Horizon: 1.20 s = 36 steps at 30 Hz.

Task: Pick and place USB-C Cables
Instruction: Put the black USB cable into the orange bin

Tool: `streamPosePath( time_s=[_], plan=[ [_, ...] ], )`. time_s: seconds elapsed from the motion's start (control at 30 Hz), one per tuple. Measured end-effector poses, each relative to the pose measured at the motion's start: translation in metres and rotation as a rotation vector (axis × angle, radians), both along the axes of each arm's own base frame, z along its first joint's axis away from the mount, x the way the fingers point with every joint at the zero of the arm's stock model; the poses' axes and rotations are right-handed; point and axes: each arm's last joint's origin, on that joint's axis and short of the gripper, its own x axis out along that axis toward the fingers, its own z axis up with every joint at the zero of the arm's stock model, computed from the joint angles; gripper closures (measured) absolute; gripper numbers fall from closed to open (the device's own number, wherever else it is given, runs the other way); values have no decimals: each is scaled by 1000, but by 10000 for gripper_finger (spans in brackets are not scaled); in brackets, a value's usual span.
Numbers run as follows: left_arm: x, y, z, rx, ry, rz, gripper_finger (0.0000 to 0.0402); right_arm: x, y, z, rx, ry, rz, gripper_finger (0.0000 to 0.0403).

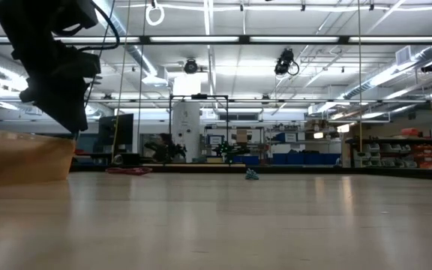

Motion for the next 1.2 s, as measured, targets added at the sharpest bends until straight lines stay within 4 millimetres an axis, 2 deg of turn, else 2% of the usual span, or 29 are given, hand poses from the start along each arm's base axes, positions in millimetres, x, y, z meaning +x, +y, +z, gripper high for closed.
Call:
streamPosePath(
  time_s=[0.73, 1.2],
  plan=[
    [8, 0, -21, -132, 152, 25, 235, 0, 0, 0, 0, 4, 1, 198],
    [6, 1, -13, -109, 109, -16, 235, 0, 0, 0, 0, 2, 2, 198]
  ],
)
